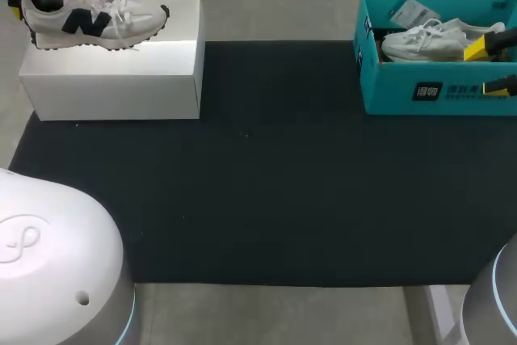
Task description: Take the shoe out of the shoebox, open the shoe tongue, remove and reinsert the insole, then place the shoe into the shoebox
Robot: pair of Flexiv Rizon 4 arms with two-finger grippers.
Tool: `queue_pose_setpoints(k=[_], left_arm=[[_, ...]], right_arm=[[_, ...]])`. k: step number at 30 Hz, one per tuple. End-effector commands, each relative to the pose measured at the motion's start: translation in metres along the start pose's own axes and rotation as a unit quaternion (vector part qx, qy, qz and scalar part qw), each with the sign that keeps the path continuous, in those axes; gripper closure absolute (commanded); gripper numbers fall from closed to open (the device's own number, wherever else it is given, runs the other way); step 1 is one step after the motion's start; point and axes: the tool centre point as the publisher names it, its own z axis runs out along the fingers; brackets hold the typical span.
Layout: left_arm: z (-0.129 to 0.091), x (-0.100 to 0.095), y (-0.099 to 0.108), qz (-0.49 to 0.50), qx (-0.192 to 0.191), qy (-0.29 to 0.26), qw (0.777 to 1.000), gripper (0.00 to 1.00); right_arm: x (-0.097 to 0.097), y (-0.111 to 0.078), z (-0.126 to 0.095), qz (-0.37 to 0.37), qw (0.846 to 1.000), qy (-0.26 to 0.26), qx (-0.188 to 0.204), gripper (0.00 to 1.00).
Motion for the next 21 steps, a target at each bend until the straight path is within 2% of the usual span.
queue_pose_setpoints(k=[1,9,11,21], left_arm=[[0.018,-0.009,0.010,0.009,-0.002,-0.006,1.000,1.00],[0.063,-0.019,0.008,0.019,0.005,-0.004,1.000,1.00],[0.071,-0.020,0.005,0.022,0.004,-0.018,1.000,1.00],[0.115,-0.036,-0.012,0.019,0.015,0.016,1.000,1.00]], right_arm=[[0.000,0.000,0.000,0.001,1.000,-0.001,0.000,0.00],[0.000,0.000,0.000,0.001,1.000,-0.001,0.000,0.00],[0.000,0.000,0.000,0.001,1.000,-0.001,0.000,0.00],[0.000,0.000,0.000,0.001,1.000,-0.001,0.000,0.00]])
